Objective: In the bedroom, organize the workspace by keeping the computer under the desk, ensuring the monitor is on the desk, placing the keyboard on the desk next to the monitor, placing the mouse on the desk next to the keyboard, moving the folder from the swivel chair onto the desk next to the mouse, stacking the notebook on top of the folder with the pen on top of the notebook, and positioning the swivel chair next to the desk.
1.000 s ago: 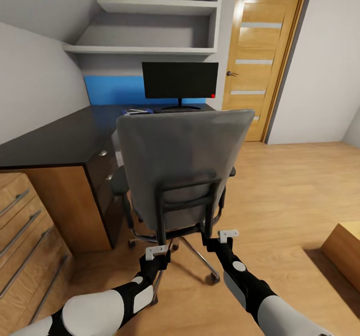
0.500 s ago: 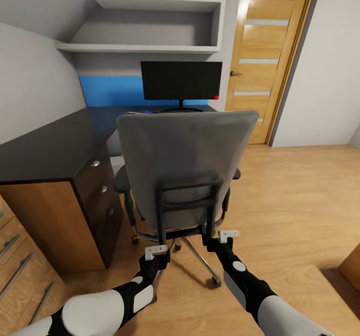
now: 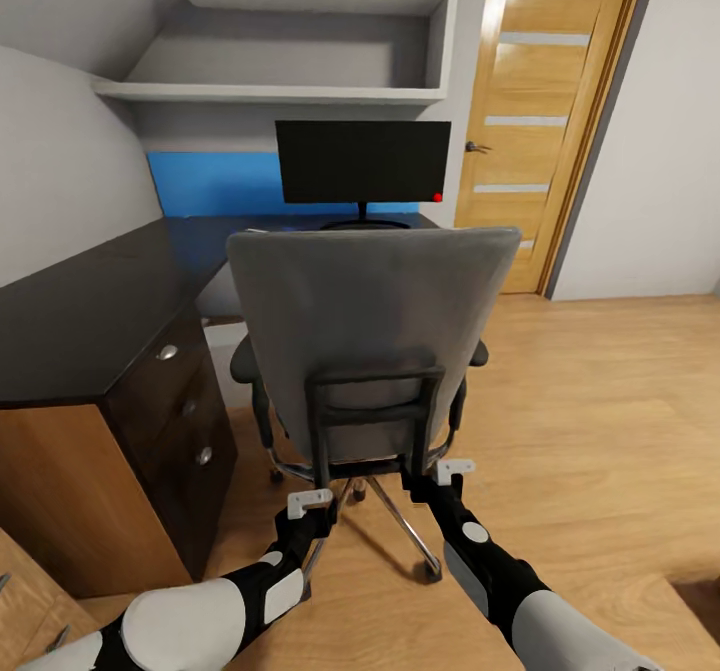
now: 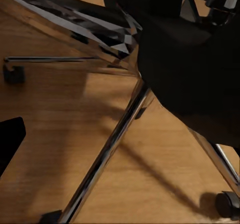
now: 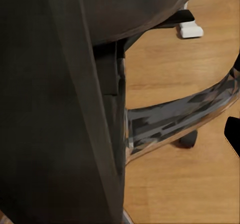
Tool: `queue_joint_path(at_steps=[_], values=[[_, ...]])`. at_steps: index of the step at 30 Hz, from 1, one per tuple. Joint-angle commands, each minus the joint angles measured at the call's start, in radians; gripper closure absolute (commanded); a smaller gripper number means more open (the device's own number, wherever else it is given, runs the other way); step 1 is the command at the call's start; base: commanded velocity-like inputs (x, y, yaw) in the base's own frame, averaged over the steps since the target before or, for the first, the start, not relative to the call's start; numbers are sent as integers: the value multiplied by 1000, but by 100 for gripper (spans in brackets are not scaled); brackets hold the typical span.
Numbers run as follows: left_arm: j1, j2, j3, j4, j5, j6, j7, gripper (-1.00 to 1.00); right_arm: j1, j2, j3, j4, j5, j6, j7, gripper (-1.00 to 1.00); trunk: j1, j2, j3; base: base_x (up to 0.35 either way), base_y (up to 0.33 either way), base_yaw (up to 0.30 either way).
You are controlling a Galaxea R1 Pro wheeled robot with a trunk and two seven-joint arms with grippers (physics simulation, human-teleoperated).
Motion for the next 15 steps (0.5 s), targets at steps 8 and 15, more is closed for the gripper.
queue_joint_path(at_steps=[8, 15], values=[[-1, 2, -6, -3, 4, -5, 8, -100, -1, -2, 7, 0, -8, -6, -8, -100, 0, 0, -1, 321, 0, 0], [-1, 4, -18, -3, 3, -5, 8, -100, -1, -2, 7, 0, -8, -6, -8, -100, 0, 0, -1, 320, 0, 0]])
